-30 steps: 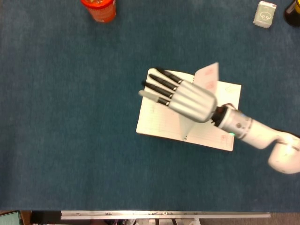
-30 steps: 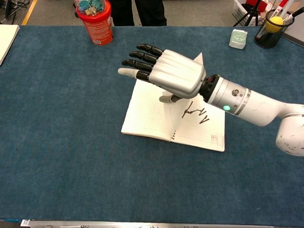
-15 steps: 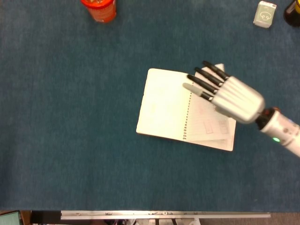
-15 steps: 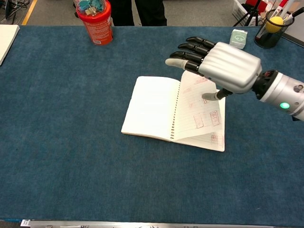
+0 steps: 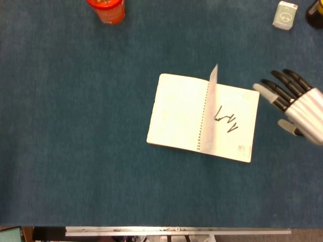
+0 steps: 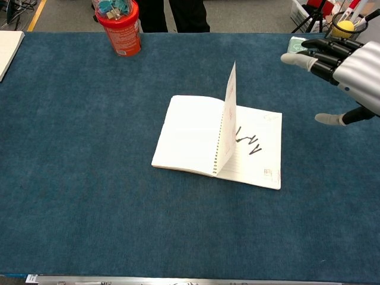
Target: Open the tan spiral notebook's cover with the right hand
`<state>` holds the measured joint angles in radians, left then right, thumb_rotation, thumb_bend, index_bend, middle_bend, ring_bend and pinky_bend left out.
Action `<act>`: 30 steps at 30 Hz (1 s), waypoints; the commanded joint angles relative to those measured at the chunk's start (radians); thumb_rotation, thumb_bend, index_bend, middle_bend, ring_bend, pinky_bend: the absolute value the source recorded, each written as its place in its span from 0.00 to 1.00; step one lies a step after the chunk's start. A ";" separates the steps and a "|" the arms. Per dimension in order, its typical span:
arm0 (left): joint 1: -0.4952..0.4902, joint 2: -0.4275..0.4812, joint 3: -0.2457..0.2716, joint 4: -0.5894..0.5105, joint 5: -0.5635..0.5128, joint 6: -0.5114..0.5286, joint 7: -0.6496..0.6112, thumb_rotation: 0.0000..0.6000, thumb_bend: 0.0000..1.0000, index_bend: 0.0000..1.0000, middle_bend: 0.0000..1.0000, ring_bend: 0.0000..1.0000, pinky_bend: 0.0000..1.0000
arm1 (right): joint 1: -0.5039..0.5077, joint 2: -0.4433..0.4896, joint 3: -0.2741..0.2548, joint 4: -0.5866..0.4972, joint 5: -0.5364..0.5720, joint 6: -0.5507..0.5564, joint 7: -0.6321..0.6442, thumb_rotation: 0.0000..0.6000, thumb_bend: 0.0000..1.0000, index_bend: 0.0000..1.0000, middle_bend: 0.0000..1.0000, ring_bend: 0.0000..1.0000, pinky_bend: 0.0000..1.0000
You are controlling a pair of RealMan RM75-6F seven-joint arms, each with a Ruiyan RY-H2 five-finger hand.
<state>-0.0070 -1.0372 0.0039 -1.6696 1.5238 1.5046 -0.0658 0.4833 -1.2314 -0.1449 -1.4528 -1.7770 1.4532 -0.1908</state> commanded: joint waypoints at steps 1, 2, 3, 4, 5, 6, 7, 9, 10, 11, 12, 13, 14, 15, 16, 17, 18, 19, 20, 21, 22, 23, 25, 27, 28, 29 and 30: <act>-0.001 -0.001 0.000 -0.002 0.003 0.001 0.001 1.00 0.51 0.31 0.28 0.16 0.17 | -0.010 0.006 -0.005 0.000 -0.005 -0.006 0.008 1.00 0.13 0.12 0.23 0.13 0.21; -0.001 -0.001 0.000 -0.003 0.005 0.002 0.002 1.00 0.51 0.31 0.28 0.16 0.17 | -0.010 0.005 -0.004 0.000 -0.009 -0.011 0.008 1.00 0.14 0.13 0.24 0.14 0.21; -0.001 -0.001 0.001 -0.004 0.006 0.003 0.002 1.00 0.51 0.31 0.28 0.16 0.17 | -0.008 0.002 -0.003 -0.001 -0.013 -0.023 0.008 1.00 0.16 0.14 0.26 0.15 0.22; -0.001 -0.001 0.001 -0.004 0.007 0.004 0.002 1.00 0.51 0.31 0.28 0.16 0.17 | -0.004 0.001 -0.002 -0.004 -0.015 -0.037 0.008 1.00 0.17 0.16 0.28 0.16 0.22; 0.000 -0.001 0.002 -0.004 0.007 0.005 0.002 1.00 0.51 0.31 0.28 0.16 0.17 | 0.004 -0.002 -0.001 -0.009 -0.015 -0.063 0.006 1.00 0.19 0.18 0.29 0.17 0.23; 0.000 -0.001 0.002 -0.004 0.007 0.006 0.002 1.00 0.51 0.31 0.28 0.16 0.17 | 0.012 -0.005 0.001 -0.014 -0.013 -0.086 0.002 1.00 0.20 0.19 0.30 0.18 0.23; 0.002 -0.001 0.003 -0.004 0.007 0.007 0.001 1.00 0.51 0.31 0.28 0.16 0.17 | 0.021 -0.008 0.003 -0.019 -0.011 -0.111 -0.004 1.00 0.20 0.19 0.31 0.18 0.24; 0.005 0.000 0.004 -0.004 0.007 0.011 -0.002 1.00 0.51 0.31 0.28 0.16 0.17 | 0.046 -0.021 0.013 -0.031 -0.008 -0.168 -0.018 1.00 0.21 0.19 0.31 0.18 0.24; 0.006 0.001 0.005 -0.004 0.006 0.012 -0.003 1.00 0.51 0.31 0.28 0.16 0.17 | 0.056 -0.029 0.018 -0.035 -0.005 -0.190 -0.022 1.00 0.21 0.19 0.31 0.18 0.23; 0.007 0.001 0.005 -0.004 0.006 0.014 -0.004 1.00 0.51 0.31 0.28 0.16 0.17 | 0.067 -0.037 0.025 -0.040 0.001 -0.214 -0.026 1.00 0.21 0.19 0.31 0.18 0.24; 0.009 0.003 0.006 -0.003 0.006 0.016 -0.006 1.00 0.51 0.31 0.28 0.16 0.17 | 0.081 -0.048 0.034 -0.046 0.009 -0.246 -0.032 1.00 0.21 0.19 0.31 0.18 0.24; 0.010 0.003 0.006 -0.003 0.006 0.018 -0.008 1.00 0.51 0.31 0.28 0.16 0.17 | 0.092 -0.057 0.042 -0.050 0.013 -0.266 -0.036 1.00 0.21 0.19 0.31 0.18 0.24; 0.012 0.005 0.006 -0.002 0.006 0.022 -0.010 1.00 0.51 0.31 0.28 0.16 0.17 | 0.105 -0.069 0.052 -0.051 0.017 -0.287 -0.040 1.00 0.21 0.19 0.31 0.18 0.24; 0.014 0.005 0.006 -0.001 0.006 0.024 -0.011 1.00 0.51 0.31 0.28 0.16 0.17 | 0.114 -0.076 0.058 -0.051 0.020 -0.301 -0.041 1.00 0.21 0.19 0.31 0.18 0.24; 0.015 0.006 0.006 -0.001 0.006 0.027 -0.012 1.00 0.51 0.31 0.28 0.16 0.17 | 0.121 -0.083 0.064 -0.053 0.023 -0.312 -0.042 1.00 0.21 0.19 0.31 0.18 0.24; 0.018 0.008 0.007 0.000 0.005 0.030 -0.014 1.00 0.51 0.31 0.28 0.16 0.17 | 0.127 -0.090 0.071 -0.054 0.024 -0.321 -0.043 1.00 0.21 0.19 0.31 0.18 0.23; 0.020 0.008 0.007 0.001 0.003 0.031 -0.014 1.00 0.51 0.31 0.28 0.16 0.17 | 0.131 -0.094 0.075 -0.054 0.028 -0.328 -0.047 1.00 0.21 0.19 0.31 0.18 0.23; 0.021 0.008 0.008 0.002 0.002 0.031 -0.015 1.00 0.51 0.31 0.28 0.16 0.17 | 0.134 -0.097 0.079 -0.057 0.036 -0.340 -0.052 1.00 0.21 0.19 0.31 0.18 0.23; 0.021 0.009 0.008 0.002 0.001 0.030 -0.015 1.00 0.51 0.31 0.28 0.16 0.17 | 0.137 -0.100 0.082 -0.063 0.045 -0.355 -0.057 1.00 0.21 0.19 0.31 0.18 0.23; 0.021 0.009 0.008 0.003 0.001 0.029 -0.015 1.00 0.51 0.31 0.28 0.16 0.17 | 0.142 -0.105 0.088 -0.069 0.055 -0.369 -0.061 1.00 0.21 0.19 0.31 0.18 0.23; 0.021 0.009 0.008 0.003 0.002 0.030 -0.016 1.00 0.51 0.31 0.28 0.16 0.17 | 0.146 -0.109 0.091 -0.071 0.058 -0.375 -0.066 1.00 0.21 0.19 0.31 0.18 0.24; 0.021 0.009 0.008 0.003 0.005 0.032 -0.017 1.00 0.51 0.31 0.28 0.16 0.17 | 0.148 -0.113 0.094 -0.072 0.056 -0.376 -0.071 1.00 0.21 0.19 0.31 0.18 0.24; 0.022 0.009 0.007 0.004 0.007 0.037 -0.020 1.00 0.51 0.31 0.28 0.16 0.17 | 0.144 -0.114 0.099 -0.076 0.051 -0.360 -0.072 1.00 0.21 0.19 0.31 0.18 0.24; 0.023 0.010 0.004 0.007 0.003 0.039 -0.021 1.00 0.51 0.31 0.28 0.16 0.17 | 0.129 -0.104 0.103 -0.085 0.050 -0.330 -0.078 1.00 0.21 0.19 0.31 0.18 0.24; 0.023 0.009 0.004 0.008 0.001 0.038 -0.021 1.00 0.51 0.31 0.28 0.16 0.17 | 0.120 -0.096 0.106 -0.091 0.051 -0.312 -0.083 1.00 0.21 0.19 0.31 0.18 0.24; 0.022 0.008 0.002 0.010 -0.001 0.037 -0.022 1.00 0.51 0.31 0.28 0.16 0.17 | 0.104 -0.084 0.108 -0.100 0.054 -0.288 -0.093 1.00 0.21 0.19 0.31 0.18 0.24; 0.021 0.007 0.001 0.011 -0.002 0.035 -0.021 1.00 0.51 0.31 0.28 0.16 0.17 | 0.092 -0.072 0.110 -0.111 0.059 -0.270 -0.100 1.00 0.21 0.19 0.31 0.18 0.24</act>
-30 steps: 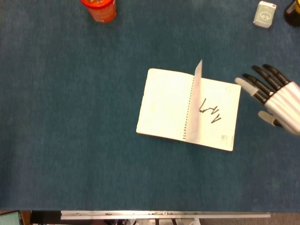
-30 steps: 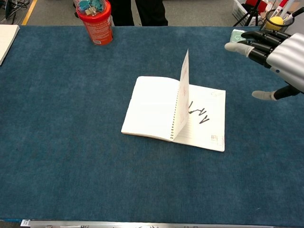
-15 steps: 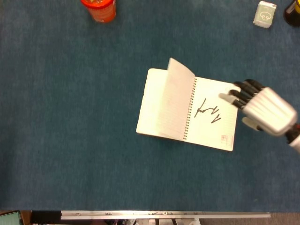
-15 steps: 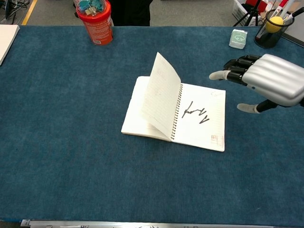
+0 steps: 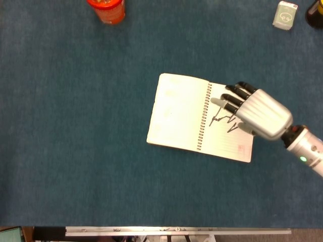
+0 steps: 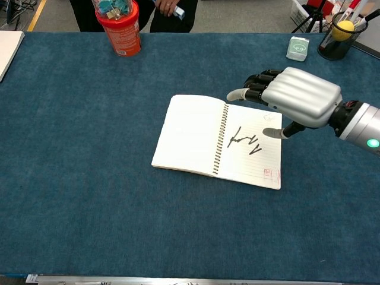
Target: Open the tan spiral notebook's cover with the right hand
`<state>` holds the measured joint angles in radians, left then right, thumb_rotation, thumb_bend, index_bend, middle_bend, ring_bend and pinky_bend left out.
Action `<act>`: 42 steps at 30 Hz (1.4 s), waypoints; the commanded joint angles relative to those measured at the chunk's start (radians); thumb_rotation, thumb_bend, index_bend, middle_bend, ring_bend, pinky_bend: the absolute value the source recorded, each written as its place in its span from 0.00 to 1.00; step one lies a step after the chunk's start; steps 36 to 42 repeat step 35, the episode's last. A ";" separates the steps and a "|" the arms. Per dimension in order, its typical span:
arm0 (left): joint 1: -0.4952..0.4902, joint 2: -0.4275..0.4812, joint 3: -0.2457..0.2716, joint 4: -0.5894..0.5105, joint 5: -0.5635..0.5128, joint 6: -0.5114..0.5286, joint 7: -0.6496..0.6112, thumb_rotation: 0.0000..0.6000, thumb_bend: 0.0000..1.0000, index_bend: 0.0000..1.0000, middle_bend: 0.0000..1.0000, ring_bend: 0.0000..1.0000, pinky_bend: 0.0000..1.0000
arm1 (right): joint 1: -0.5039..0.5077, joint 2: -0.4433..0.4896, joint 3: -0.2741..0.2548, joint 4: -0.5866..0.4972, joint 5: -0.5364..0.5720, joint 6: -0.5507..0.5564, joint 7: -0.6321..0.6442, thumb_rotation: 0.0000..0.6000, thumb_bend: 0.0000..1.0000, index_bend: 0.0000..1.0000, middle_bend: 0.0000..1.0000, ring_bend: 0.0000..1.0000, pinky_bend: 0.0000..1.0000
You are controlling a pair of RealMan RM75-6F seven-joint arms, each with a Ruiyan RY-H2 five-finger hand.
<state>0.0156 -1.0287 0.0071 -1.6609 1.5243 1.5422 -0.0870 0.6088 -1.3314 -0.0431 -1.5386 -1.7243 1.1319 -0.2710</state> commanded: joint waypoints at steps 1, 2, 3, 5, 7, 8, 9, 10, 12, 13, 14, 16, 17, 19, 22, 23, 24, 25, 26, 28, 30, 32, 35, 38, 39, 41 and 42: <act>-0.003 -0.003 -0.002 0.004 -0.003 -0.005 0.001 1.00 0.51 0.31 0.28 0.16 0.17 | -0.047 0.040 0.009 -0.036 0.012 0.069 -0.028 1.00 0.21 0.19 0.31 0.18 0.24; -0.005 -0.004 -0.003 0.004 -0.003 -0.007 0.002 1.00 0.51 0.31 0.28 0.16 0.17 | -0.062 0.054 0.011 -0.048 0.019 0.088 -0.038 1.00 0.21 0.19 0.31 0.18 0.24; -0.007 -0.007 -0.005 0.006 -0.002 -0.008 0.003 1.00 0.51 0.31 0.28 0.16 0.17 | -0.084 0.071 0.011 -0.064 0.025 0.116 -0.052 1.00 0.21 0.19 0.31 0.18 0.24; -0.012 -0.011 -0.009 0.008 -0.001 -0.009 0.005 1.00 0.51 0.31 0.28 0.16 0.17 | -0.127 0.101 0.010 -0.087 0.038 0.169 -0.078 1.00 0.21 0.19 0.31 0.18 0.24; -0.014 -0.015 -0.014 0.011 -0.003 -0.008 0.008 1.00 0.51 0.30 0.28 0.16 0.17 | -0.165 0.127 0.005 -0.102 0.050 0.212 -0.094 1.00 0.21 0.19 0.31 0.18 0.24; -0.016 -0.018 -0.017 0.013 -0.003 -0.006 0.009 1.00 0.51 0.30 0.28 0.16 0.17 | -0.185 0.140 0.002 -0.108 0.058 0.232 -0.099 1.00 0.21 0.19 0.31 0.18 0.24; -0.017 -0.023 -0.021 0.016 -0.005 -0.003 0.011 1.00 0.51 0.30 0.28 0.16 0.17 | -0.212 0.156 0.000 -0.115 0.073 0.259 -0.104 1.00 0.21 0.19 0.31 0.18 0.24; -0.018 -0.027 -0.024 0.019 -0.005 0.000 0.013 1.00 0.51 0.30 0.28 0.16 0.17 | -0.233 0.167 -0.002 -0.118 0.083 0.278 -0.107 1.00 0.21 0.19 0.31 0.18 0.24; -0.020 -0.036 -0.030 0.026 -0.007 0.004 0.018 1.00 0.51 0.30 0.28 0.16 0.17 | -0.279 0.191 -0.005 -0.124 0.112 0.321 -0.107 1.00 0.21 0.19 0.31 0.18 0.24; -0.022 -0.040 -0.032 0.027 -0.006 0.004 0.021 1.00 0.51 0.30 0.28 0.16 0.17 | -0.299 0.200 -0.006 -0.125 0.125 0.338 -0.105 1.00 0.21 0.19 0.31 0.18 0.24; -0.024 -0.043 -0.033 0.029 -0.006 0.002 0.023 1.00 0.51 0.30 0.28 0.16 0.17 | -0.323 0.209 -0.005 -0.124 0.142 0.361 -0.102 1.00 0.21 0.19 0.31 0.18 0.24; -0.028 -0.049 -0.035 0.032 -0.004 0.001 0.030 1.00 0.51 0.30 0.28 0.16 0.17 | -0.358 0.222 -0.004 -0.121 0.166 0.390 -0.093 1.00 0.21 0.19 0.31 0.18 0.24; -0.031 -0.053 -0.036 0.032 -0.003 -0.001 0.034 1.00 0.51 0.30 0.28 0.16 0.17 | -0.378 0.228 -0.002 -0.116 0.180 0.408 -0.087 1.00 0.21 0.19 0.31 0.18 0.24; -0.034 -0.058 -0.039 0.033 -0.002 -0.001 0.037 1.00 0.51 0.30 0.28 0.16 0.17 | -0.405 0.233 0.001 -0.106 0.199 0.430 -0.078 1.00 0.21 0.19 0.31 0.18 0.24; -0.036 -0.070 -0.046 0.038 -0.002 0.010 0.051 1.00 0.51 0.30 0.28 0.16 0.17 | -0.441 0.241 0.003 -0.094 0.221 0.451 -0.068 1.00 0.21 0.19 0.31 0.18 0.24; -0.036 -0.073 -0.048 0.038 -0.002 0.012 0.055 1.00 0.51 0.30 0.28 0.16 0.17 | -0.450 0.243 0.003 -0.092 0.225 0.456 -0.065 1.00 0.21 0.19 0.31 0.18 0.24; -0.037 -0.076 -0.048 0.037 -0.003 0.011 0.057 1.00 0.51 0.30 0.28 0.16 0.17 | -0.460 0.245 0.005 -0.090 0.228 0.462 -0.059 1.00 0.21 0.19 0.31 0.18 0.24; -0.037 -0.077 -0.048 0.036 -0.004 0.010 0.059 1.00 0.51 0.30 0.28 0.16 0.17 | -0.466 0.246 0.006 -0.088 0.229 0.466 -0.053 1.00 0.21 0.19 0.31 0.18 0.24; -0.039 -0.078 -0.047 0.034 -0.004 0.007 0.061 1.00 0.51 0.30 0.28 0.16 0.17 | -0.472 0.246 0.009 -0.086 0.229 0.468 -0.045 1.00 0.21 0.19 0.31 0.18 0.24; -0.041 -0.080 -0.047 0.032 -0.004 0.005 0.064 1.00 0.51 0.30 0.28 0.16 0.17 | -0.476 0.245 0.011 -0.084 0.226 0.464 -0.036 1.00 0.21 0.19 0.31 0.18 0.24; -0.041 -0.081 -0.047 0.029 -0.002 0.006 0.065 1.00 0.51 0.30 0.28 0.16 0.17 | -0.477 0.243 0.014 -0.083 0.218 0.458 -0.035 1.00 0.21 0.19 0.31 0.18 0.24; -0.041 -0.081 -0.047 0.029 -0.002 0.008 0.066 1.00 0.51 0.30 0.28 0.16 0.17 | -0.476 0.239 0.018 -0.083 0.211 0.453 -0.035 1.00 0.21 0.19 0.31 0.18 0.24; -0.039 -0.080 -0.048 0.028 -0.006 0.012 0.061 1.00 0.51 0.30 0.28 0.16 0.17 | -0.475 0.234 0.024 -0.084 0.201 0.443 -0.032 1.00 0.21 0.19 0.31 0.18 0.24; -0.039 -0.080 -0.048 0.028 -0.006 0.012 0.061 1.00 0.51 0.30 0.28 0.16 0.17 | -0.475 0.234 0.024 -0.084 0.201 0.443 -0.032 1.00 0.21 0.19 0.31 0.18 0.24; -0.039 -0.080 -0.048 0.028 -0.006 0.012 0.061 1.00 0.51 0.30 0.28 0.16 0.17 | -0.475 0.234 0.024 -0.084 0.201 0.443 -0.032 1.00 0.21 0.19 0.31 0.18 0.24; -0.039 -0.080 -0.048 0.028 -0.006 0.012 0.061 1.00 0.51 0.30 0.28 0.16 0.17 | -0.475 0.234 0.024 -0.084 0.201 0.443 -0.032 1.00 0.21 0.19 0.31 0.18 0.24; -0.039 -0.080 -0.048 0.028 -0.006 0.012 0.061 1.00 0.51 0.30 0.28 0.16 0.17 | -0.475 0.234 0.024 -0.084 0.201 0.443 -0.032 1.00 0.21 0.19 0.31 0.18 0.24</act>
